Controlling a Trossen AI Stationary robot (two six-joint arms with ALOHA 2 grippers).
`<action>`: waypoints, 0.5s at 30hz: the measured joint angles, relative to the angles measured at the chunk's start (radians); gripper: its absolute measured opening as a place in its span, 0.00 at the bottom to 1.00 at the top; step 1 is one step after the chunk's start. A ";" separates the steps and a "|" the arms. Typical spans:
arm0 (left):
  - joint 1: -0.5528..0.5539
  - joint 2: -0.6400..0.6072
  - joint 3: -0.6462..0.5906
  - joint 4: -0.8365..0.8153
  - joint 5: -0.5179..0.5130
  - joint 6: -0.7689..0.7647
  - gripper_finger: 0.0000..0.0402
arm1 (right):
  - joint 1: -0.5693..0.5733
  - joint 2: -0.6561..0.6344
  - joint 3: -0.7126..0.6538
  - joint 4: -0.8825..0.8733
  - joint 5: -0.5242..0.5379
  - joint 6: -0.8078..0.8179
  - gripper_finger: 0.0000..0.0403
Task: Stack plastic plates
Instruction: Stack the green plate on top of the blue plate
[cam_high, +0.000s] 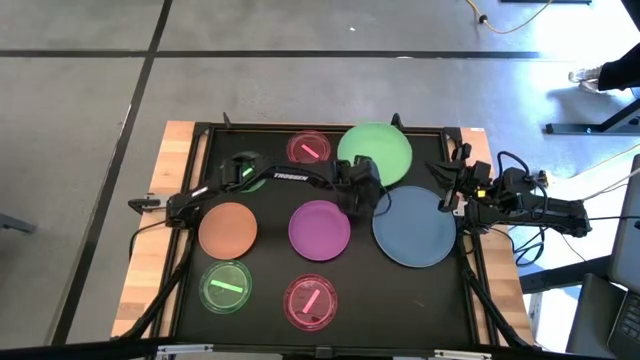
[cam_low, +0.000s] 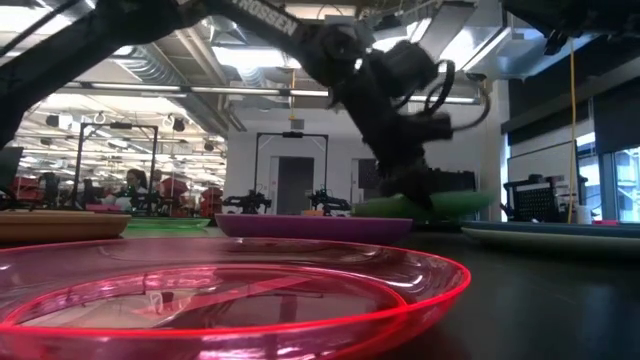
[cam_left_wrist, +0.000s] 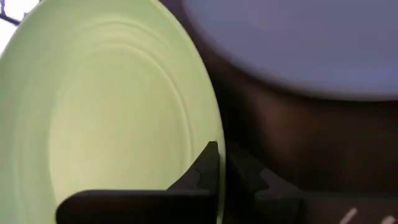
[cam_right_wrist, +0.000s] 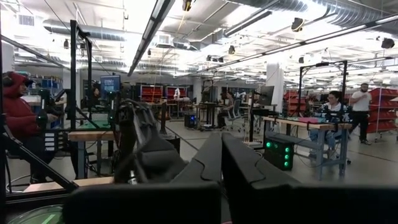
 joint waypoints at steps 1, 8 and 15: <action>-0.011 -0.010 0.000 0.002 0.002 0.006 0.01 | 0.000 0.000 0.000 0.000 0.000 0.000 0.01; -0.094 -0.030 0.001 0.047 0.095 0.028 0.01 | 0.000 0.000 0.000 -0.001 0.004 0.000 0.01; -0.166 -0.019 0.001 0.107 0.304 0.027 0.01 | 0.000 0.000 0.000 -0.001 0.005 0.000 0.01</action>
